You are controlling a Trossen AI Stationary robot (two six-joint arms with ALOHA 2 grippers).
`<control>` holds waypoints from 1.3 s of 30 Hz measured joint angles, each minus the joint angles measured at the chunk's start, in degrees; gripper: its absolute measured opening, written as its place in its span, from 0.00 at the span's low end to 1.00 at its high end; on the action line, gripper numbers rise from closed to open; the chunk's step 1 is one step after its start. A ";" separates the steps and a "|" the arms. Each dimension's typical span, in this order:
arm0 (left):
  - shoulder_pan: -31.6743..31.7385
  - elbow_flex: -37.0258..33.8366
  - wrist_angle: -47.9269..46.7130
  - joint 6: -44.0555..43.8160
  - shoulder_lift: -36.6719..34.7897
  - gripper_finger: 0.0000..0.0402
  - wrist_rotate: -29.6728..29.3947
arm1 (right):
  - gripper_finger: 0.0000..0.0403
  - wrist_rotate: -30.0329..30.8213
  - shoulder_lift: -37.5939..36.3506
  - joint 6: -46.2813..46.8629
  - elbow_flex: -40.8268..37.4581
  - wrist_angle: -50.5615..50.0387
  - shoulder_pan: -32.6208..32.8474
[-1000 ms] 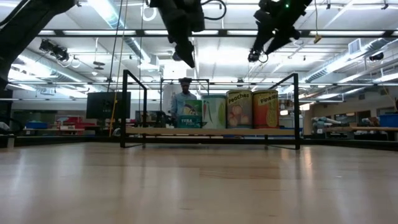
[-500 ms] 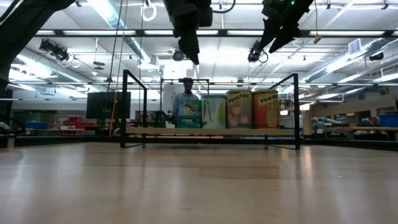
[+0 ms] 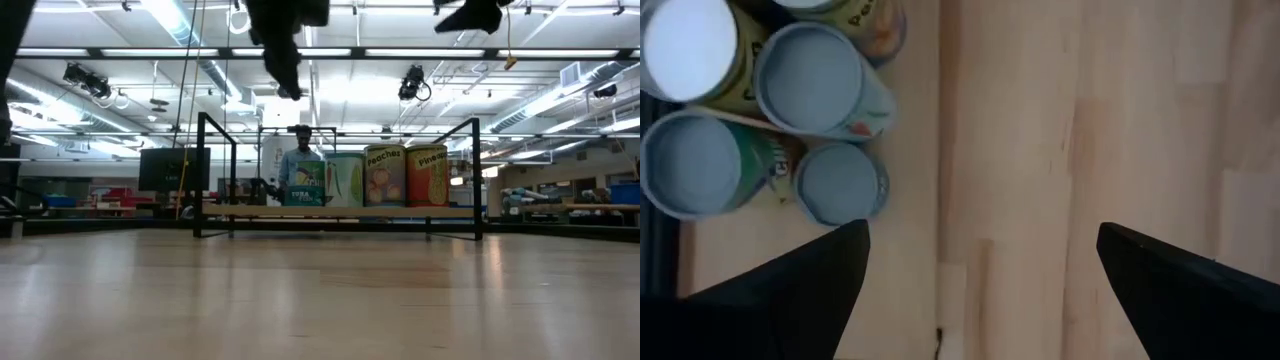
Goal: Pick and place cans onto a shelf
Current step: Return to Home Position
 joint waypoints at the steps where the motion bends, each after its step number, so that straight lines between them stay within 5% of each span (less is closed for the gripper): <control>1: -0.98 -3.27 2.36 -0.91 -2.05 0.99 -0.74 | 0.80 -0.65 -1.19 -0.81 -2.00 3.31 1.39; 8: -6.56 -20.83 16.53 -6.01 -17.07 0.99 -2.04 | 0.80 -5.91 -6.44 -5.48 -12.98 21.06 8.61; 18: -10.16 -33.25 27.72 -8.17 -33.44 0.99 -8.42 | 0.80 -7.76 -12.40 -7.59 -21.72 27.19 11.97; 29: -7.88 -54.30 57.73 -2.61 -48.75 0.99 -8.87 | 0.80 -9.43 -24.41 -8.04 -31.99 33.87 11.94; 39: -3.95 -72.74 73.79 -4.59 -58.22 0.99 -8.63 | 0.80 -10.88 -31.55 -5.62 -41.31 39.54 11.95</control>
